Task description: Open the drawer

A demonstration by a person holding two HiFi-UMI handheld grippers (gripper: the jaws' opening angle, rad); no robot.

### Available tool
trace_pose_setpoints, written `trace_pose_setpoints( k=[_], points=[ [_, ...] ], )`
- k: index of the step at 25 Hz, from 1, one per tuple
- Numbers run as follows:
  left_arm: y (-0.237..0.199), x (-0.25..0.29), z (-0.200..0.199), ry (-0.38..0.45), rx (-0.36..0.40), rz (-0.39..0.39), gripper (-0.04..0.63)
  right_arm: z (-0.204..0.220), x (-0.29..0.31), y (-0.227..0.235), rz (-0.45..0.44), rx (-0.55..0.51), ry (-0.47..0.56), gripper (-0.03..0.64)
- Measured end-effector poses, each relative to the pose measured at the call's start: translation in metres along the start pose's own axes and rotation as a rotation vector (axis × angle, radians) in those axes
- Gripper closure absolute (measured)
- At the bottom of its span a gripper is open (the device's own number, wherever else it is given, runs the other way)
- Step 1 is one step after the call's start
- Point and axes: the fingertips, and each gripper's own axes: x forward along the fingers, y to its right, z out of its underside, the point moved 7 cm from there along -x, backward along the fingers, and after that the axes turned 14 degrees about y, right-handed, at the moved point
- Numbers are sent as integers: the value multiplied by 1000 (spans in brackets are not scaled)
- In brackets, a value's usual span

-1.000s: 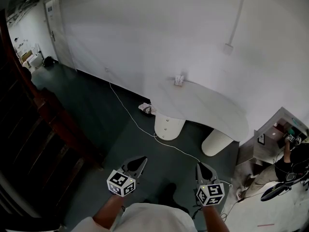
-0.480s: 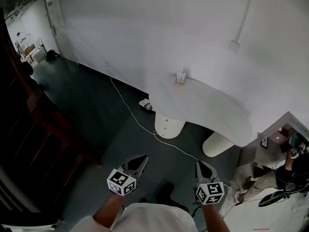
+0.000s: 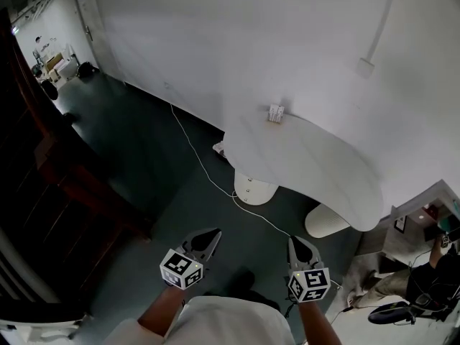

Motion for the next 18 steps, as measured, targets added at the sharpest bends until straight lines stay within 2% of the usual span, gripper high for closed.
trace_pose_setpoints(
  k=[10,18],
  points=[
    [8,77,14,-5,16,-47,589,10,42,75,-70,5,-39,606],
    [7,114,31,-34,5,-72,589,20,63,108,-96,27,-69,606]
  ],
)
